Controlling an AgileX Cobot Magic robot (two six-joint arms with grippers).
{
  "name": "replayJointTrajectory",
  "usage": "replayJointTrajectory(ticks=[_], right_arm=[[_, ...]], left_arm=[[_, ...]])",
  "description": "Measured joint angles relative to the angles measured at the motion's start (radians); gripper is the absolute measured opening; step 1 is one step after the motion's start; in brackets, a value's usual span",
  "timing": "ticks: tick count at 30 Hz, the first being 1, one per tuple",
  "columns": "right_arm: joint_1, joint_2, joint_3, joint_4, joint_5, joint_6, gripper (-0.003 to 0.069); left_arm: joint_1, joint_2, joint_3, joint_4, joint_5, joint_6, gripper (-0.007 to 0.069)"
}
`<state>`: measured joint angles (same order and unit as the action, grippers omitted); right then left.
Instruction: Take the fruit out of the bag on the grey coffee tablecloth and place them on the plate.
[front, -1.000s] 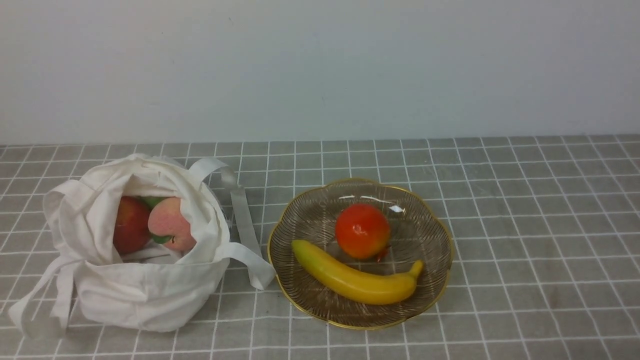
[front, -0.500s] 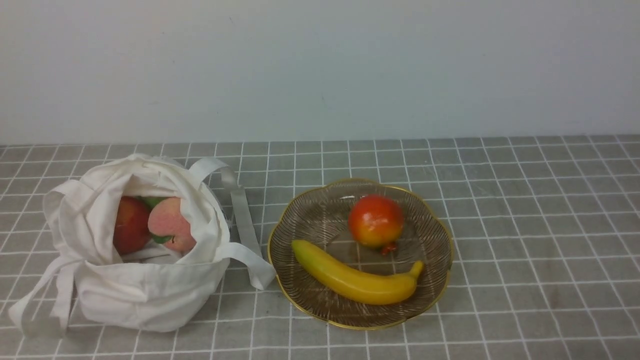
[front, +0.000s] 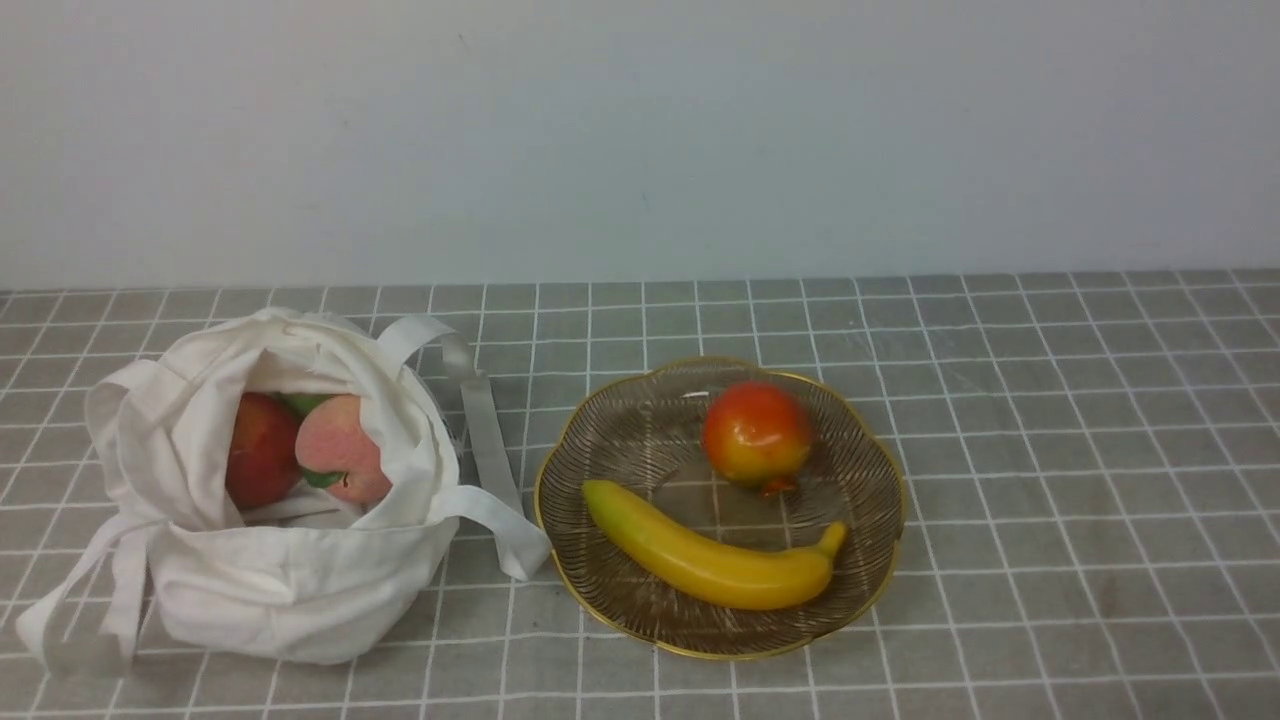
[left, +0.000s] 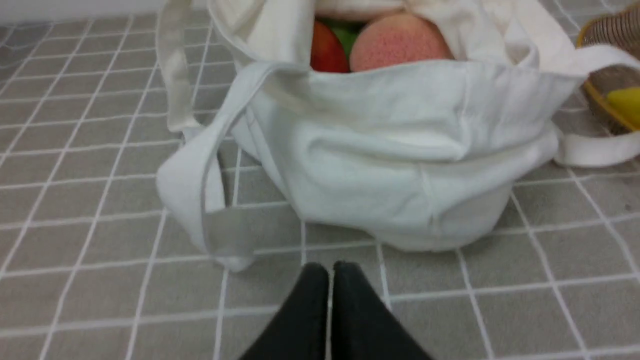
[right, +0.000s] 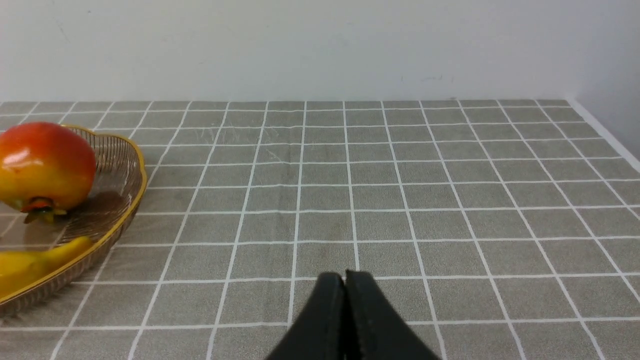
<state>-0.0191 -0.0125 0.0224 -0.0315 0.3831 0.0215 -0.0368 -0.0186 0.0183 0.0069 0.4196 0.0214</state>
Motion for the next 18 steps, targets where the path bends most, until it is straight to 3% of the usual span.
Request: replayJointTrajectory(ticks=[18], right_arm=[[0.0,0.0,0.0,0.0,0.0,0.0,-0.0018]], left_arm=[[-0.002,0.0,0.007,-0.007,-0.038,0.0,-0.0008]])
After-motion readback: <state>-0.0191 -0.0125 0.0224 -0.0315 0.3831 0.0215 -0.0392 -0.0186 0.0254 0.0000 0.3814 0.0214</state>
